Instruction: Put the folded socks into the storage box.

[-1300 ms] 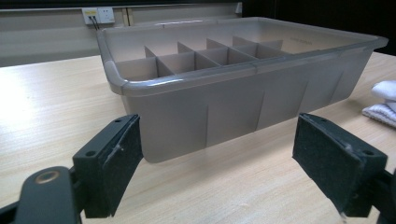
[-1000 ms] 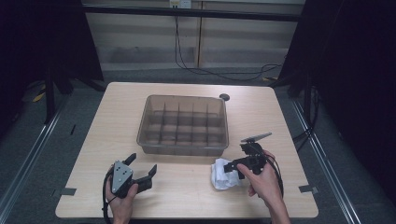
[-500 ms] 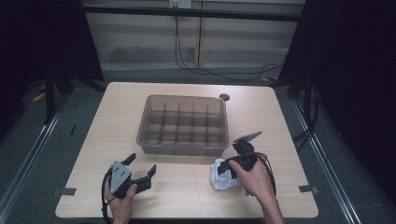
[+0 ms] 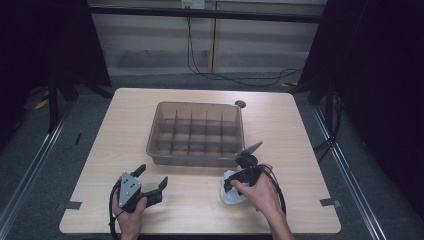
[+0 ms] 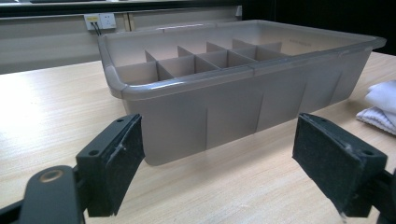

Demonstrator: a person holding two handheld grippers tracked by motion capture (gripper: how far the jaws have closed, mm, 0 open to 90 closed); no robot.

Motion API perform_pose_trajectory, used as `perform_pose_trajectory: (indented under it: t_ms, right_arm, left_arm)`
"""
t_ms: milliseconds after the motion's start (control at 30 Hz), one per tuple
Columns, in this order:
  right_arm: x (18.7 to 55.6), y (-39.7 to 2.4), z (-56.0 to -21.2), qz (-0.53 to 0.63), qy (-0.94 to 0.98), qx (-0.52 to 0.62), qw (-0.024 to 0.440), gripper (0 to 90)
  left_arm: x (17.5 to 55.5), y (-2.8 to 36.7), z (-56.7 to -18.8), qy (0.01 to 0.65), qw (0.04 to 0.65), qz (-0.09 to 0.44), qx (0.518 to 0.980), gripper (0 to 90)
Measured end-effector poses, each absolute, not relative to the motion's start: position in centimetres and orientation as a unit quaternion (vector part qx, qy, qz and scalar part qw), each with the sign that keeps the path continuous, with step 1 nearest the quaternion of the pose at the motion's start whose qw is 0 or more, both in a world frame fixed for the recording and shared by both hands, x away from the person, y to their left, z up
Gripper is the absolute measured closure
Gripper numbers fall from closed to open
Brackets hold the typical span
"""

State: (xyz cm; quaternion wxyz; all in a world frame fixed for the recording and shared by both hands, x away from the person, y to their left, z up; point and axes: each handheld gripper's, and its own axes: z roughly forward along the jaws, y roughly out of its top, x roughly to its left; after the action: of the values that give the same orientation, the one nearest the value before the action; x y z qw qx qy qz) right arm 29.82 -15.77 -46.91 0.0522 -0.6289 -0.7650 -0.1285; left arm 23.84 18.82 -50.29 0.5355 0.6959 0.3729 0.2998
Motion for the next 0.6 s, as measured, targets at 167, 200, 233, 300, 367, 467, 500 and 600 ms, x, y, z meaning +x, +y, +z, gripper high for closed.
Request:
perform_pose_trajectory:
  t_ms: [167,200,233,300,367,467,500,600]
  right_arm:
    - [29.3,-12.7,-47.4,-0.055,-0.807,-0.587,-0.043,20.2]
    - [29.3,-12.4,-47.5,-0.062,-0.81,-0.582,-0.036,18.1]
    - [29.3,-12.4,-47.5,-0.062,-0.81,-0.582,-0.036,18.1]
    - [29.4,-12.5,-47.3,-0.069,-0.806,-0.586,-0.041,31.1]
    - [29.5,-13.2,-47.0,-0.087,-0.801,-0.592,-0.027,32.5]
    - [29.7,-14.0,-46.9,-0.105,-0.797,-0.595,-0.017,45.0]
    - [29.7,-14.5,-46.9,-0.117,-0.795,-0.595,-0.011,47.8]
    - [29.6,-14.5,-46.8,-0.111,-0.799,-0.591,-0.019,53.6]
  left_arm:
    - [23.8,18.8,-50.3,0.372,0.538,0.3,0.694,16.4]
    - [23.8,18.8,-50.3,0.373,0.54,0.299,0.693,16.5]
    - [23.8,18.8,-50.3,0.373,0.54,0.299,0.693,16.5]
    - [23.8,18.8,-50.3,0.372,0.539,0.299,0.694,16.5]
    - [23.8,18.8,-50.3,0.372,0.539,0.3,0.694,16.5]
    - [23.8,18.8,-50.3,0.37,0.538,0.3,0.696,16.5]
    - [23.8,18.8,-50.3,0.371,0.537,0.299,0.696,16.5]
    - [23.8,18.8,-50.3,0.37,0.537,0.301,0.696,16.5]
